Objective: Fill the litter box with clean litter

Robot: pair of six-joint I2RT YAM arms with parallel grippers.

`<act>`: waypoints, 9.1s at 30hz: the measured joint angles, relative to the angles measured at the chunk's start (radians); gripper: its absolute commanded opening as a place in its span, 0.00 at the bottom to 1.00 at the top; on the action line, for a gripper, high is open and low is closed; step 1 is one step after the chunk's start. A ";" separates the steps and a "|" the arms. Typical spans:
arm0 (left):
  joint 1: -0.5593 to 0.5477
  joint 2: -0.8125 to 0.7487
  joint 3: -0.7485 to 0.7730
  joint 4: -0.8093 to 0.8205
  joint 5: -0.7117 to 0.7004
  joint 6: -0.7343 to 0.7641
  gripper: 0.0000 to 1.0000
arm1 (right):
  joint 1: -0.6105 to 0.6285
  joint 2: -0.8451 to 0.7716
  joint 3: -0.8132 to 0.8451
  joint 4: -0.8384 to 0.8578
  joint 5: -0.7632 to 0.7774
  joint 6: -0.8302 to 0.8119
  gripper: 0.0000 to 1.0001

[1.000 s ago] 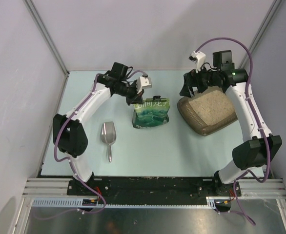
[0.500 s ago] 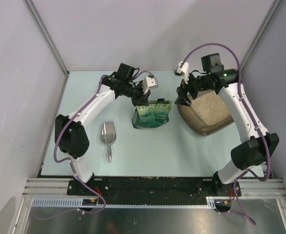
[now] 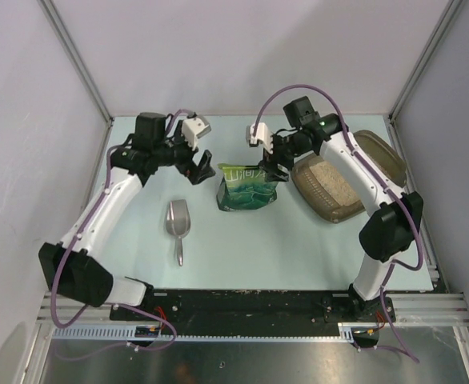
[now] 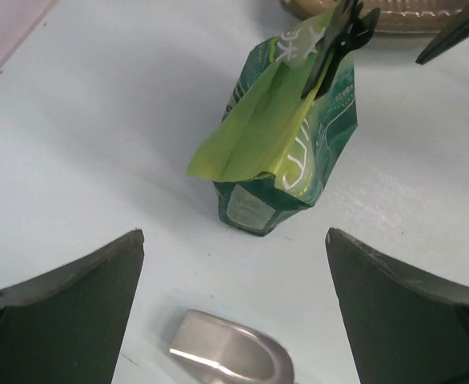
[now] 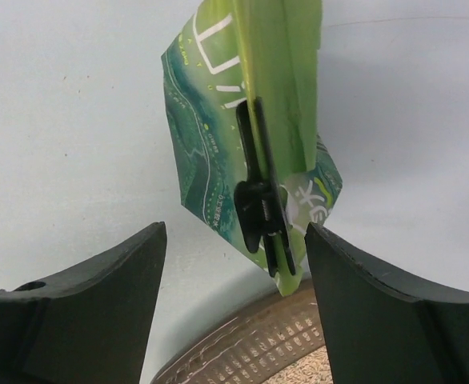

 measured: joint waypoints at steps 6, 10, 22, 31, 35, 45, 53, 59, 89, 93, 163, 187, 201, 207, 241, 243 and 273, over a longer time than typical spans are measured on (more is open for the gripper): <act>0.020 -0.064 -0.122 0.032 -0.029 -0.080 0.98 | 0.022 0.010 0.003 -0.007 0.018 -0.045 0.59; 0.020 -0.064 -0.137 0.035 -0.023 -0.091 0.97 | 0.031 0.012 0.004 0.002 0.035 -0.053 0.54; 0.020 -0.063 -0.137 0.058 0.016 -0.108 0.96 | 0.076 0.001 -0.099 0.125 0.127 -0.056 0.48; 0.020 -0.060 -0.137 0.059 0.037 -0.123 0.96 | 0.086 -0.020 -0.128 0.181 0.186 -0.057 0.54; 0.020 -0.060 -0.137 0.060 0.039 -0.124 0.96 | 0.090 -0.042 -0.128 0.194 0.205 -0.057 0.56; 0.020 -0.055 -0.137 0.075 0.057 -0.124 0.95 | 0.093 -0.069 -0.128 0.198 0.222 -0.058 0.54; 0.020 -0.054 -0.137 0.080 0.058 -0.124 0.95 | 0.097 -0.069 -0.128 0.199 0.222 -0.058 0.50; 0.020 -0.054 -0.137 0.080 0.058 -0.125 0.95 | 0.099 -0.069 -0.128 0.198 0.222 -0.058 0.49; 0.020 -0.034 -0.137 0.081 0.075 -0.134 0.95 | 0.103 -0.053 -0.127 0.196 0.222 -0.088 0.00; 0.020 -0.034 -0.137 0.081 0.080 -0.134 0.95 | 0.103 -0.057 -0.127 0.196 0.220 -0.091 0.00; 0.169 0.403 -0.032 0.426 0.356 -1.019 0.77 | -0.324 -0.603 -0.610 0.550 0.119 0.858 1.00; 0.098 0.367 -0.027 0.863 0.552 -1.139 0.00 | -0.150 -0.151 -0.356 0.684 -0.061 0.736 0.98; 0.097 0.290 -0.074 0.885 0.581 -1.052 0.36 | -0.115 0.039 -0.145 0.608 -0.361 0.647 0.05; 0.102 0.276 -0.022 0.703 0.553 -0.800 0.63 | -0.081 0.035 -0.075 0.509 -0.361 0.535 0.00; -0.129 0.283 0.294 -0.130 0.261 0.393 0.00 | -0.051 -0.064 -0.040 0.414 -0.154 0.597 0.81; -0.131 0.283 0.294 -0.131 0.261 0.391 0.00 | -0.079 -0.108 -0.046 0.442 -0.079 0.675 0.83; -0.143 0.229 0.249 -0.132 0.242 0.364 0.00 | -0.016 -0.040 -0.135 0.282 0.300 1.009 0.92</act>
